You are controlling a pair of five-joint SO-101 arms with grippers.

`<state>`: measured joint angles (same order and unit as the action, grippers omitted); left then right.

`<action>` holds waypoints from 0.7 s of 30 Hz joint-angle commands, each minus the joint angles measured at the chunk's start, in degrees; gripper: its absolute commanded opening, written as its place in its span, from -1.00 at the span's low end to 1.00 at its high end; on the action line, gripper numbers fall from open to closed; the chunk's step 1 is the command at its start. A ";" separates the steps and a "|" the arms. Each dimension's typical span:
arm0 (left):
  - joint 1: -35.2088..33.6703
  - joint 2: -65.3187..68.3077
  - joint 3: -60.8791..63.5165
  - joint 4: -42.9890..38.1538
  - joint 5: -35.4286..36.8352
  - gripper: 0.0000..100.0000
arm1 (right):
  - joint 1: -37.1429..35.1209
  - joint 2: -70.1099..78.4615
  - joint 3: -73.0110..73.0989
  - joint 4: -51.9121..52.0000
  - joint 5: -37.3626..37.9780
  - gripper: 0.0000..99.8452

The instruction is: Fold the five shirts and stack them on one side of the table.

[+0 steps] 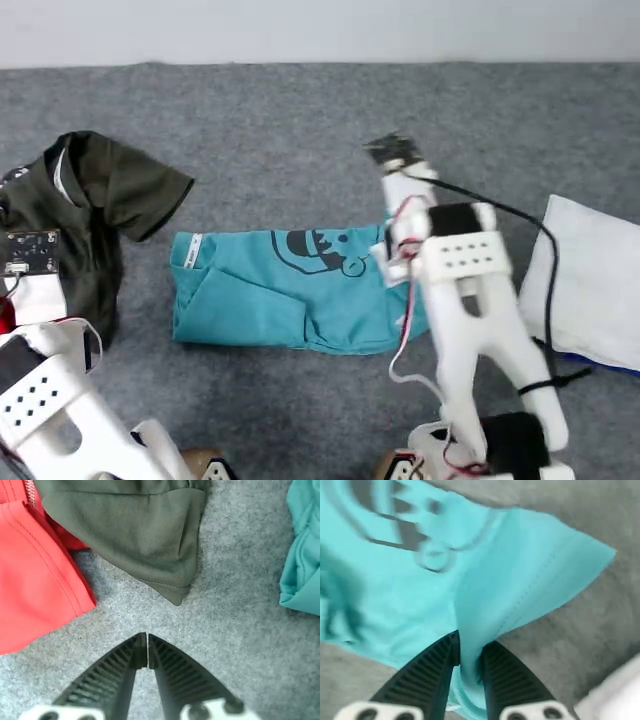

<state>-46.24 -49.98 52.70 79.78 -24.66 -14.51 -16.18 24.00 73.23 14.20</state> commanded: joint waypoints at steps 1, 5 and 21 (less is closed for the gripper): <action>0.44 -1.32 -2.42 -1.14 0.00 -0.97 | -7.69 -2.51 -3.96 -0.04 0.26 -0.98; 0.53 -1.32 -2.15 -2.11 0.09 -0.97 | -15.52 2.86 -10.37 -0.13 -0.09 -0.98; 0.53 -1.32 -2.07 -2.46 0.26 -0.97 | -28.09 38.20 -49.41 7.78 -0.09 -0.98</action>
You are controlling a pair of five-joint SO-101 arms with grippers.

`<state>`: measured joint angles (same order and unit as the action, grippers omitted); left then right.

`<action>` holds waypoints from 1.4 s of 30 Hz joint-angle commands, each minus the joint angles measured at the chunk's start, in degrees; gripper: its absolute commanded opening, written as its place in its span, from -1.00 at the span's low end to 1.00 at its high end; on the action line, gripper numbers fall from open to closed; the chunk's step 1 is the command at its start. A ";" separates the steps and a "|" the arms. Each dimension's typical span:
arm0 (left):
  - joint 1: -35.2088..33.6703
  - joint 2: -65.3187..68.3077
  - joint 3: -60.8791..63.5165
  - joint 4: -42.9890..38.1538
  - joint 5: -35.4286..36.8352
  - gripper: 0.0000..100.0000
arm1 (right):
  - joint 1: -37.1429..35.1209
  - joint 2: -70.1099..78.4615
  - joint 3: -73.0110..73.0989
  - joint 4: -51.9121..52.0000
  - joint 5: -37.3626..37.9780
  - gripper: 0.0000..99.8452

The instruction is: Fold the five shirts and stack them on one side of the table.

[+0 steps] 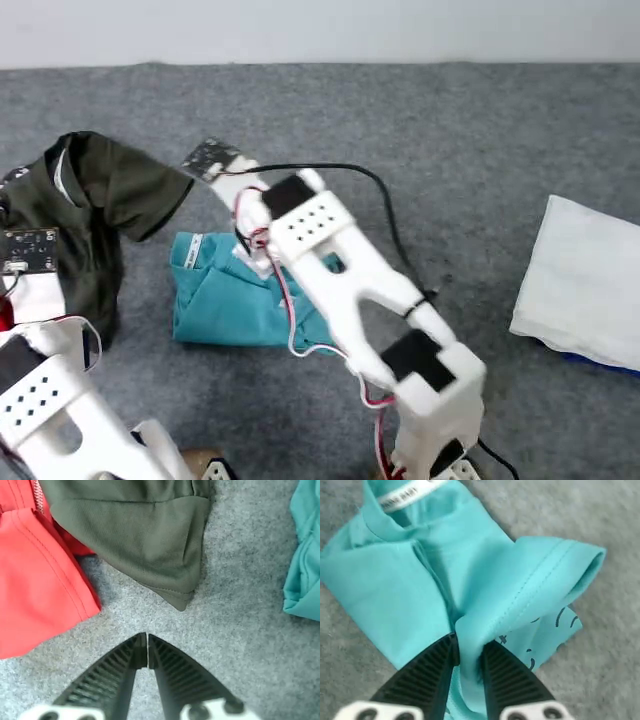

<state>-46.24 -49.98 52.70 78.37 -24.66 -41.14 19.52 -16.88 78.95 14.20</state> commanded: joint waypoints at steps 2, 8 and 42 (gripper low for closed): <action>0.53 -1.32 -2.07 -1.05 0.26 -0.97 | -2.15 5.14 -12.48 3.56 -0.09 -0.98; 0.53 -1.32 -2.07 -1.14 0.26 -0.97 | -4.88 10.68 -21.71 8.13 -0.09 -0.95; -2.55 -1.32 -3.56 -1.76 0.35 -0.97 | 4.62 18.68 -15.74 22.73 9.67 -0.98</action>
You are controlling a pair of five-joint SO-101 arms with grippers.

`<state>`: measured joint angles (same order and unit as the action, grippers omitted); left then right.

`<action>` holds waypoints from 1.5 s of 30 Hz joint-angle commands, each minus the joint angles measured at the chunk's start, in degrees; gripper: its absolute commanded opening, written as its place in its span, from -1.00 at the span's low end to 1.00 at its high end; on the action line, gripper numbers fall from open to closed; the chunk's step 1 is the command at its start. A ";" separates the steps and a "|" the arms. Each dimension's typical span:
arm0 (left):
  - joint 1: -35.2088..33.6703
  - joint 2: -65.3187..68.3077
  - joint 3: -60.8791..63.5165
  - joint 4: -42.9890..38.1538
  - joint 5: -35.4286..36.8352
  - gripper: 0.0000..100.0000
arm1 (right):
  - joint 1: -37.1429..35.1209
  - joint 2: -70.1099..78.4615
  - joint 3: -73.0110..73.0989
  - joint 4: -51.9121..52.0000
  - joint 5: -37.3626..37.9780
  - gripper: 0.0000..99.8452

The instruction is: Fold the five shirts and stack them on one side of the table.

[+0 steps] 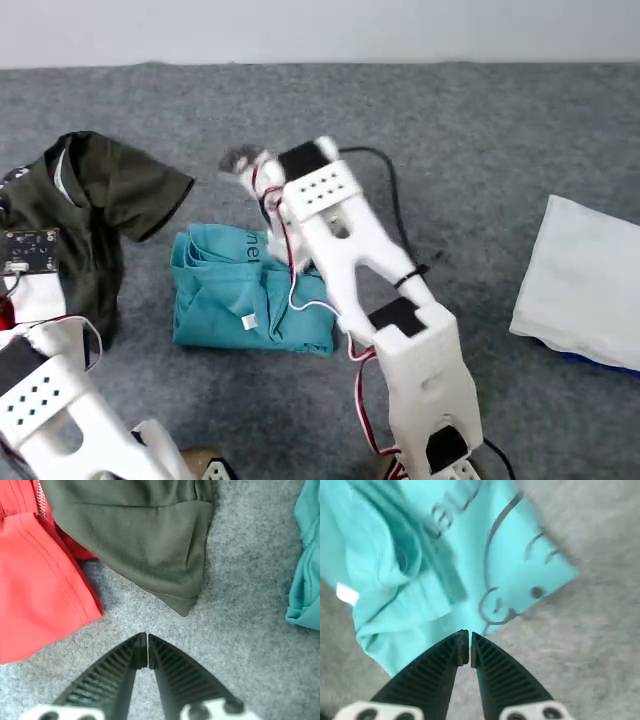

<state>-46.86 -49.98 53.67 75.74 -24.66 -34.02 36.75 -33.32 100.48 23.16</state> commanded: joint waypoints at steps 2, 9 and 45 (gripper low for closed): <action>-3.87 -1.32 -6.81 1.05 0.35 -0.97 | -6.11 3.47 0.35 -0.22 0.70 -0.98; -8.18 -1.32 -9.63 1.05 0.00 -0.97 | -21.32 4.26 -14.15 -1.45 -3.96 -0.98; -11.08 -1.32 -9.54 0.97 -2.37 -0.97 | -21.32 9.71 -20.84 -13.14 -4.13 -0.98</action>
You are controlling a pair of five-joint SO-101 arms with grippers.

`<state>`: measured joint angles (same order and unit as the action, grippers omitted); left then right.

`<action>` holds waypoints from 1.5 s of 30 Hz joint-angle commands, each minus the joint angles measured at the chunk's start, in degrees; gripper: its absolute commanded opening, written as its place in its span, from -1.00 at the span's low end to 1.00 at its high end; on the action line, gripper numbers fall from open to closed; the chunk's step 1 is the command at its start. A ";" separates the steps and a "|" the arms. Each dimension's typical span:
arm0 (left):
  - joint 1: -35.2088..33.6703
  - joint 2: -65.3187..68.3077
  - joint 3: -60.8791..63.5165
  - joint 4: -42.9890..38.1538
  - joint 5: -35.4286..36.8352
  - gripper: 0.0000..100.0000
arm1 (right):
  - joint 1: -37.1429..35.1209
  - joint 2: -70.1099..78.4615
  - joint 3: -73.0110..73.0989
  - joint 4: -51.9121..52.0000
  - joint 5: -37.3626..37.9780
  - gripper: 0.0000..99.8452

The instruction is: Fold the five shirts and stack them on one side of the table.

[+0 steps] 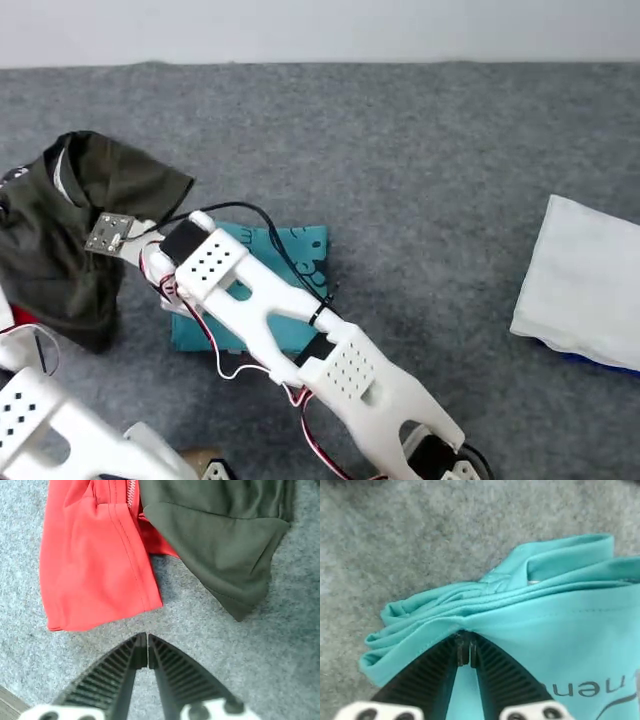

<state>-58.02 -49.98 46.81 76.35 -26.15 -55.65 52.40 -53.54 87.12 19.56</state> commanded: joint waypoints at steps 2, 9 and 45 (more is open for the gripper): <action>0.09 -1.32 -2.68 0.35 -0.88 -0.97 | 0.40 -8.31 -0.62 2.68 -0.53 -0.98; 0.18 -1.32 -2.68 0.44 -0.88 -0.97 | 1.10 -13.58 -0.62 15.52 -4.92 -0.98; 0.26 -1.23 -2.33 0.18 -0.97 -0.97 | 11.56 -23.87 33.41 11.38 -54.42 -0.17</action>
<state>-58.02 -49.98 46.81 76.35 -26.59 -43.78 27.87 -19.52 99.43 -33.89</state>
